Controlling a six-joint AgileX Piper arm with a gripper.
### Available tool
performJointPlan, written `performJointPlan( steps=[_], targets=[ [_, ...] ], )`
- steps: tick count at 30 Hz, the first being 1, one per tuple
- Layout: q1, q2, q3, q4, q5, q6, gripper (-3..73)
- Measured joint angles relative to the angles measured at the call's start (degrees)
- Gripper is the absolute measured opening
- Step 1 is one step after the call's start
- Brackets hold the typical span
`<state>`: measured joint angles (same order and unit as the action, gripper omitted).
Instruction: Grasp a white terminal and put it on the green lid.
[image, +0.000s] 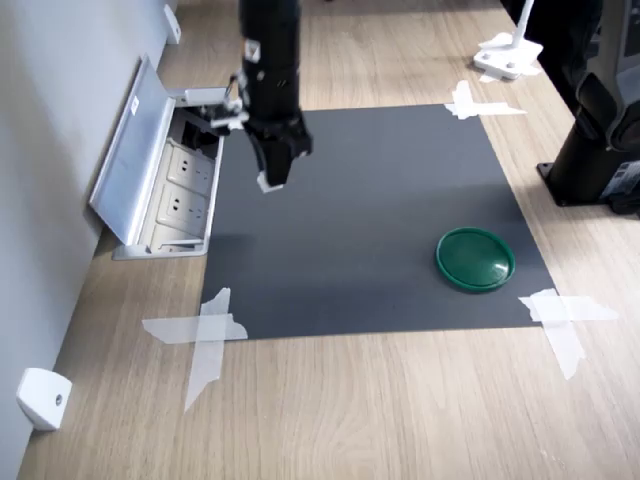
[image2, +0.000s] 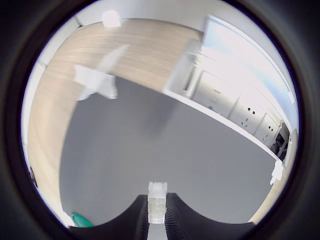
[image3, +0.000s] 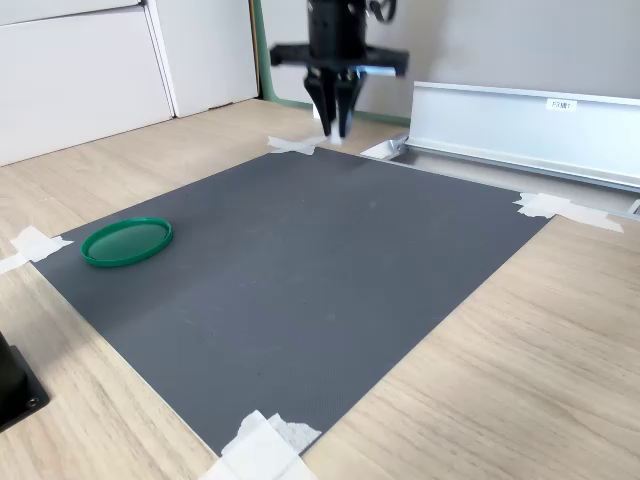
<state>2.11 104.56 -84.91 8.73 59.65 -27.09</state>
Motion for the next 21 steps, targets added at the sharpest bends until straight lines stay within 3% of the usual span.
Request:
performJointPlan(
  steps=[10, 21],
  targets=[
    [4.15, -15.16, 18.66, 1.33, -0.03, -3.29, 8.9],
    [14.59, -27.96, 42.26, 1.69, -6.25, -3.53, 8.9]
  ],
)
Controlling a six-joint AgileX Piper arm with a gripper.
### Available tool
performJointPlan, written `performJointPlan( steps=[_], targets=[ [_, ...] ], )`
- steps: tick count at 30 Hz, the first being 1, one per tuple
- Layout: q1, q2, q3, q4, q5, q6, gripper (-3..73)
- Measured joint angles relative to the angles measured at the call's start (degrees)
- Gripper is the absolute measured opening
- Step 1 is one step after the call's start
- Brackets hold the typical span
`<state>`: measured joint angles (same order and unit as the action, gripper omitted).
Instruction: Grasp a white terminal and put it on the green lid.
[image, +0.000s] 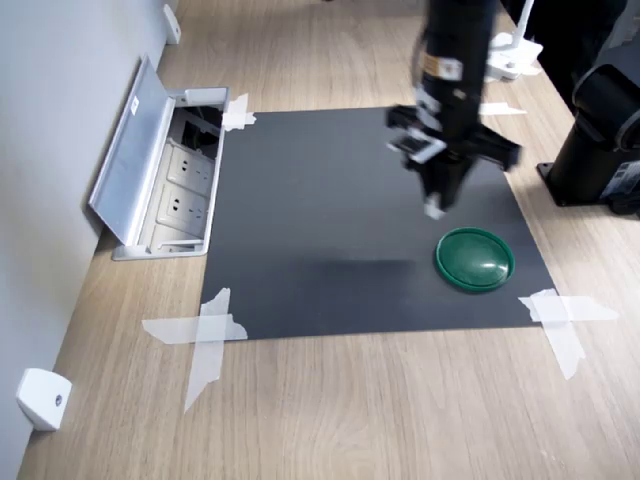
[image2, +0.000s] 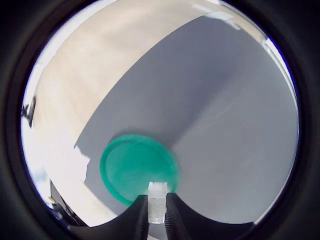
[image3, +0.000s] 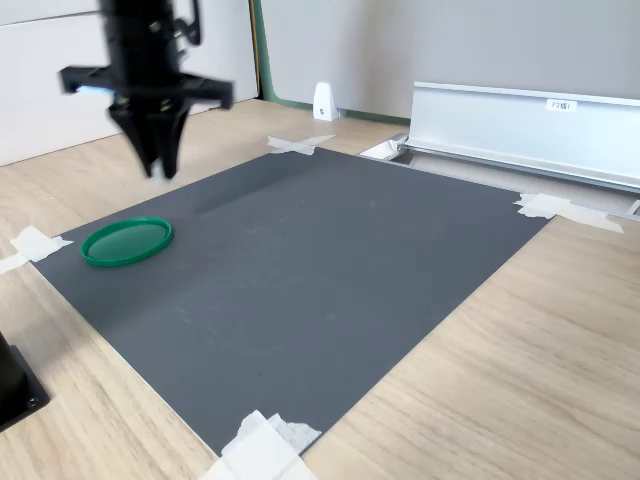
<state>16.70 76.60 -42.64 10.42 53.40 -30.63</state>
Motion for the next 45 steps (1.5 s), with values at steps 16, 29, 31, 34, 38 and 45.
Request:
performJointPlan(
  steps=[16, 29, 31, 34, 38, 45],
  targets=[
    [5.60, -3.20, 7.96, 1.82, -10.08, 0.18, 8.9],
    [5.60, -1.07, 8.14, 1.88, -11.03, 0.18, 8.9],
    [5.60, -0.07, 8.14, 1.92, -11.16, 0.18, 8.9],
    [5.60, 1.29, 8.14, 1.92, -11.68, 0.22, 8.9],
    [5.60, 1.35, 8.14, 1.92, -12.08, -0.19, 8.9],
    [5.60, 1.35, 8.14, 3.15, -10.82, -2.97, 10.4]
  ],
)
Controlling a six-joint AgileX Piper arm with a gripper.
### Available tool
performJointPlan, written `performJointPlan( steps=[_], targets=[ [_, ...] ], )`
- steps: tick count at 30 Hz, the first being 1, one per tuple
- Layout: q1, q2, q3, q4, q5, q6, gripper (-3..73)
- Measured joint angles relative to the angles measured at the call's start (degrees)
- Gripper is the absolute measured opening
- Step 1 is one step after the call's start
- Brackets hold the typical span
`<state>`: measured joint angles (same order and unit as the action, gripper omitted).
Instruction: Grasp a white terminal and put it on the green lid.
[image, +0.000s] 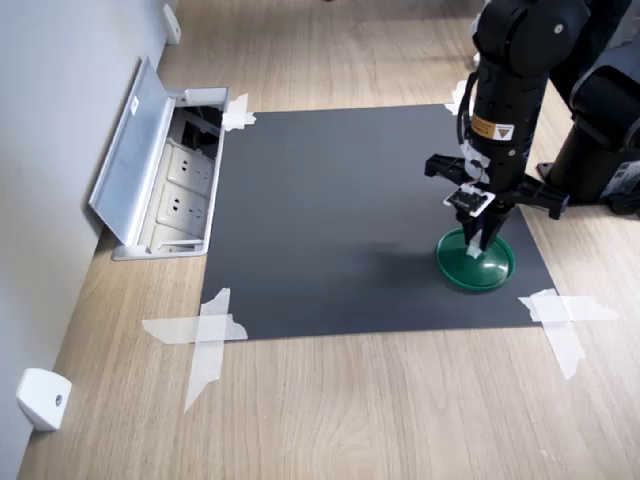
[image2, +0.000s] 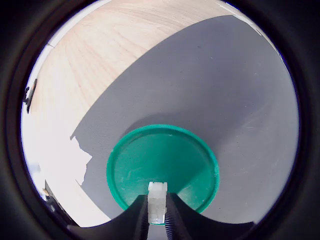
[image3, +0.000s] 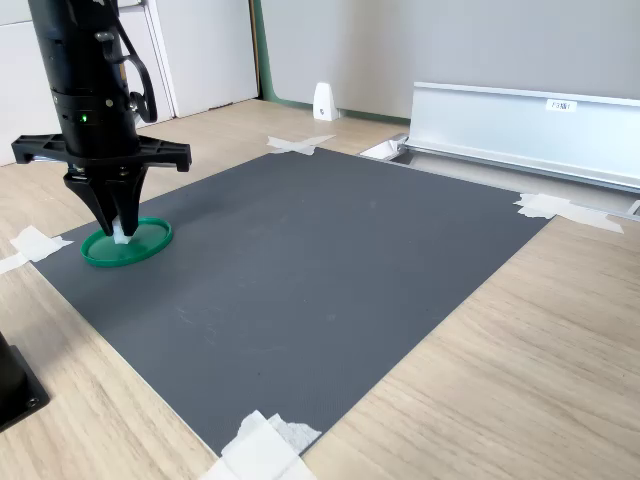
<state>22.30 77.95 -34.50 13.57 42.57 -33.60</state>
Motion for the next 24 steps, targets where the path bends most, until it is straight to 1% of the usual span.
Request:
performJointPlan(
  steps=[2, 4, 9, 12, 15, 17, 20, 22, 24],
  targets=[
    [0.00, 0.00, 0.00, 0.93, 0.19, -1.25, 13.1],
    [0.00, 0.00, 0.00, 1.66, 0.31, -2.27, 18.0],
    [0.00, 0.00, 0.00, 1.88, 0.31, -3.74, 36.5],
    [0.00, 0.00, 0.00, 1.15, 0.06, -3.80, 46.6],
    [0.00, 0.00, -0.09, 0.63, -0.92, -3.21, 53.4],
    [0.00, 0.00, -1.18, 0.46, -0.34, -1.01, 55.5],
    [0.00, -0.50, -4.64, 0.88, 1.93, 2.90, 55.9],
    [0.00, -2.15, -6.99, 0.88, 1.93, 4.84, 54.3],
    [0.00, -4.60, -9.16, 1.01, 1.74, 6.66, 49.3]
  ],
)
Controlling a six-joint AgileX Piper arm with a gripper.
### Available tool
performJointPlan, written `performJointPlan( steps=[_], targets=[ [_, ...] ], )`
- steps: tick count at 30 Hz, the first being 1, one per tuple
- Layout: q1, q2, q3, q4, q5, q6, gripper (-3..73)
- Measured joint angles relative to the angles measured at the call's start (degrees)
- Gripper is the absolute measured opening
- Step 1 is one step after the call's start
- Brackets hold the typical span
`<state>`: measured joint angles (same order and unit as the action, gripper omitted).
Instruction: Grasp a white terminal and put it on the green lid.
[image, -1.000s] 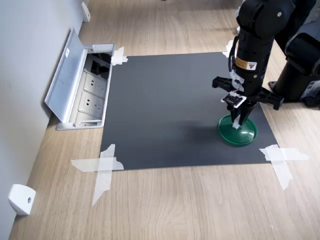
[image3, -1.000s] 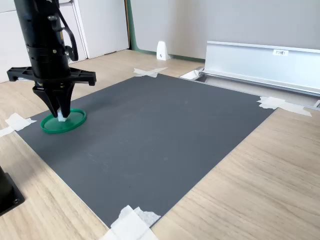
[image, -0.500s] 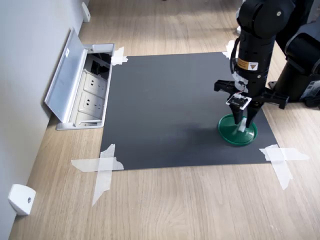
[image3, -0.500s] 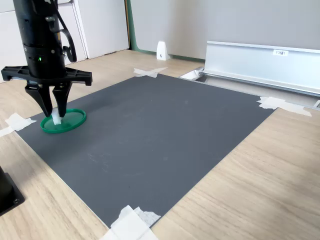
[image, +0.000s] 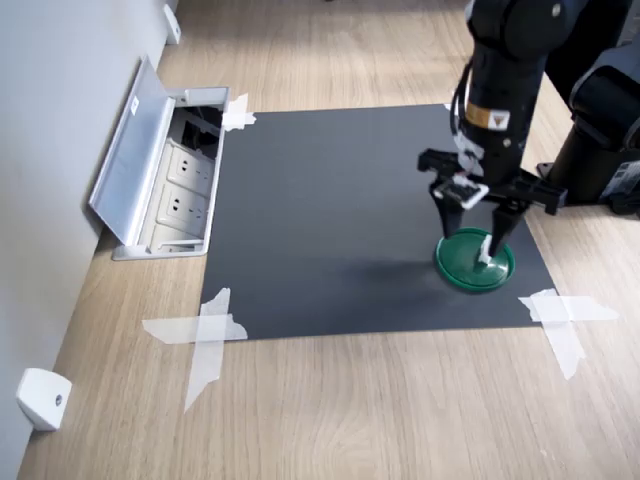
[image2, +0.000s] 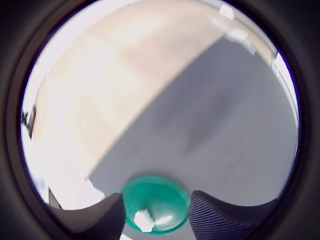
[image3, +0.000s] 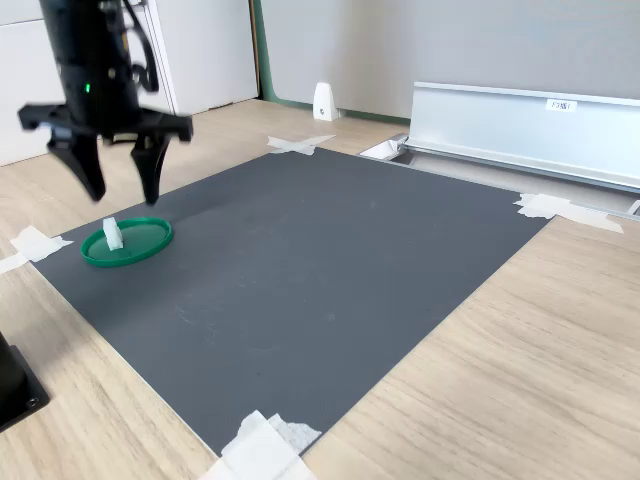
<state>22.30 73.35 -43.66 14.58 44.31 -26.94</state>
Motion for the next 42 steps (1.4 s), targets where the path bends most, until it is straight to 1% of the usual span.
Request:
performJointPlan(
  steps=[1, 2, 5, 7, 9, 11, 13, 17, 20, 22, 24, 28, 36, 42],
  targets=[
    [0.00, -1.09, -0.70, 0.17, 0.00, 0.62, 46.5],
    [0.00, -2.55, -1.12, 0.34, 0.00, 1.23, 42.1],
    [0.00, -7.13, -1.38, 0.45, -0.10, 2.83, 25.9],
    [0.00, -10.77, -1.42, -0.37, -0.27, 4.13, 14.4],
    [-0.13, -14.52, -1.42, -1.60, -1.22, 5.96, 6.0],
    [-1.41, -18.03, -1.42, -2.49, -3.02, 8.25, 1.7],
    [-3.78, -20.91, -1.42, -3.20, -5.16, 10.64, 0.3],
    [-12.06, -26.43, -0.99, -5.39, -10.60, 15.95, -0.5],
    [-18.49, -30.81, 1.69, -8.69, -15.95, 18.50, -0.5],
    [-21.84, -33.75, 4.29, -10.82, -19.58, 19.01, -0.5],
    [-24.65, -36.98, 7.70, -11.99, -22.24, 19.24, -0.7],
    [-26.68, -44.34, 14.71, -12.36, -25.12, 19.40, -0.7],
    [-26.75, -60.33, 29.96, -12.17, -28.13, 19.40, -0.8],
    [-26.75, -71.63, 38.02, -12.17, -28.93, 19.40, -0.7]
  ],
)
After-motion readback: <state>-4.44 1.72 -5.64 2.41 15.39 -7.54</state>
